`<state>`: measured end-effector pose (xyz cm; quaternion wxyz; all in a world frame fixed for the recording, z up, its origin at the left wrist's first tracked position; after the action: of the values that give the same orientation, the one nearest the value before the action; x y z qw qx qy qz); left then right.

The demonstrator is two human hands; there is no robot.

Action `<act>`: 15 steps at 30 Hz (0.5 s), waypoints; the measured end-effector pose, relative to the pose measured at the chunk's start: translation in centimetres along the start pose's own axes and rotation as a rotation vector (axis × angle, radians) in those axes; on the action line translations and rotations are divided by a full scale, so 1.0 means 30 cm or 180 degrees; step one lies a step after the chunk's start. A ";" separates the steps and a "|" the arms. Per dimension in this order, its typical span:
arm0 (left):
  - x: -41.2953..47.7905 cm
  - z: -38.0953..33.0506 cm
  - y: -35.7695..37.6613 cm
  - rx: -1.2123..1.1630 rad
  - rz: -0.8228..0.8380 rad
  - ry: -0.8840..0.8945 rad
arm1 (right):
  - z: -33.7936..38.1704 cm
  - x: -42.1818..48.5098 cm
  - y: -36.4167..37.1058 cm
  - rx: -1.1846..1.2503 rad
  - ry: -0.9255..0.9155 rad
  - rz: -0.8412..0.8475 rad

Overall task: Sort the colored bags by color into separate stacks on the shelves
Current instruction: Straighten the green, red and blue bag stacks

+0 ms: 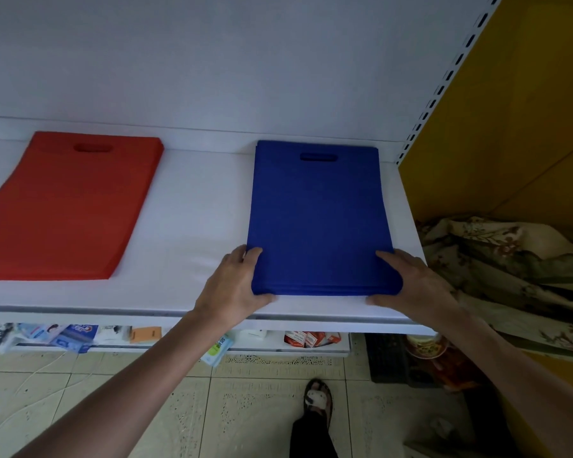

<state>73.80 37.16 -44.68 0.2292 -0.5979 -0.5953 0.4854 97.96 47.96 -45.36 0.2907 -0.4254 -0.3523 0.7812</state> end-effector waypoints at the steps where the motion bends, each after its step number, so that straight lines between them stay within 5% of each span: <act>1: 0.001 0.005 -0.003 -0.0052 -0.0047 0.0005 | -0.005 0.000 -0.001 0.0030 0.0002 0.0017; 6: 0.002 0.038 -0.008 -0.0654 -0.0175 -0.0049 | -0.035 -0.003 -0.005 0.0147 -0.0024 0.0063; 15: -0.009 0.044 -0.001 -0.0532 -0.0385 -0.0019 | -0.015 -0.025 0.002 0.0069 -0.0162 -0.0448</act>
<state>72.70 36.52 -45.13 0.2057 -0.5765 -0.6693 0.4212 98.69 47.51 -45.25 0.3405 -0.3764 -0.3803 0.7732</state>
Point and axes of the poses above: each hand's wrist, its own x-axis towards the middle knuckle, its own y-axis out of the palm, z = x × y, the point moved 7 cm from there along x, towards the middle knuckle, and after that the axes turned 7 degrees about z, right-handed, at the moved point
